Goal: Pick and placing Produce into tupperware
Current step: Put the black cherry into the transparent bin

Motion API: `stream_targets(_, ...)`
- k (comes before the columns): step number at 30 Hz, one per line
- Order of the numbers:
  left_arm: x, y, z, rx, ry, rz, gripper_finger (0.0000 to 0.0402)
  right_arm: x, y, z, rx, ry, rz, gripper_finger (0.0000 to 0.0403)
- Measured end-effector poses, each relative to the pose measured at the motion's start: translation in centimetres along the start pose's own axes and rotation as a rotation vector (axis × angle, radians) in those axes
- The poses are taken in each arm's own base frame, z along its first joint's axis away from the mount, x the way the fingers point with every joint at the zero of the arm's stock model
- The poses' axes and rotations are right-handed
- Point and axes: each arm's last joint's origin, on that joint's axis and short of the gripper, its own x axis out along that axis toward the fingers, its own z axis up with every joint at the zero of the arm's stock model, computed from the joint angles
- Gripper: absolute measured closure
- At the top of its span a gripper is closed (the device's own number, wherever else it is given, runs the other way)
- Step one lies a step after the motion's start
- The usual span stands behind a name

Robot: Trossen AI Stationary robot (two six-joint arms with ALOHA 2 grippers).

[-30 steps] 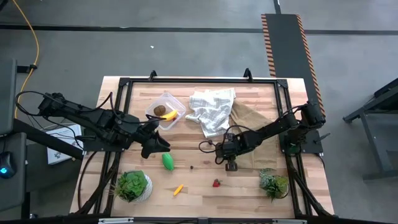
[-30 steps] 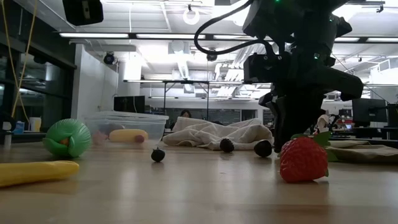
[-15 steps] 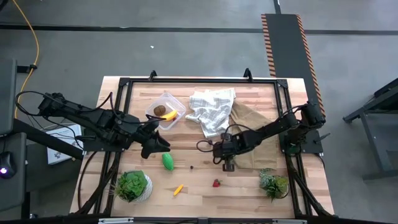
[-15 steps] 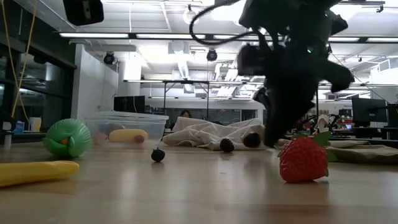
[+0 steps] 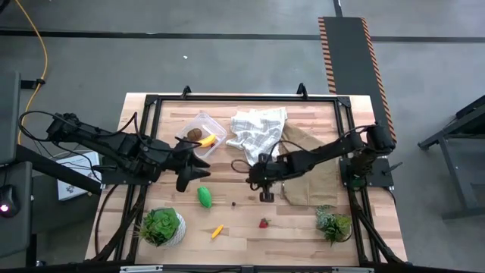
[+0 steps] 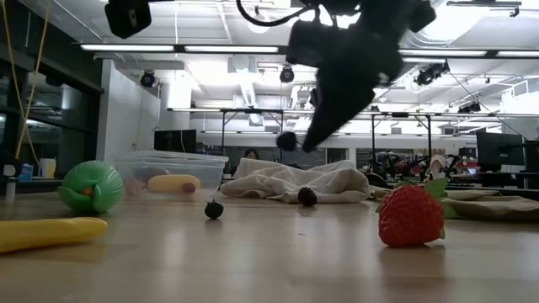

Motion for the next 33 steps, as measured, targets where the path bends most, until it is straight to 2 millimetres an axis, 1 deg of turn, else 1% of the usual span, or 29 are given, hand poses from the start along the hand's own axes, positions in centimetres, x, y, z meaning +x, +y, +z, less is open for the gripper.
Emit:
stream_targets(4,0.0,0.2,0.2,0.074,-0.053,0.072,0.0236,-0.5,-1.6,1.5,0.035,-0.044,-0.017,0.0403)
stream_targets(8,0.0,0.4,0.3,0.160,-0.097,0.147,0.0236,-1.6,-3.1,3.6,0.092,-0.111,-0.015,0.0403)
stream_targets(13,-0.1,0.5,0.4,0.262,-0.119,0.202,0.0236,-3.8,-4.6,6.9,0.192,-0.223,0.048,0.0403)
stream_targets(18,-0.4,0.5,0.5,0.431,-0.113,0.210,0.0236,-6.3,-5.5,9.7,0.252,-0.322,0.127,0.0403)
stream_targets(22,-0.9,0.1,1.4,0.628,-0.136,0.258,0.0236,-7.7,-5.6,10.9,0.273,-0.361,0.162,0.0403)
stream_targets(27,-1.8,-0.6,2.8,0.901,-0.150,0.336,0.0236,-8.7,-5.4,11.7,0.311,-0.379,0.234,0.0403)
stream_targets(30,-2.0,-0.5,2.9,0.998,-0.108,0.356,0.0236,-9.1,-5.3,12.1,0.328,-0.387,0.262,0.0403)
stream_targets(33,-2.0,-0.3,2.6,1.039,-0.064,0.364,0.0236,-9.5,-5.2,12.4,0.354,-0.393,0.295,0.0403)
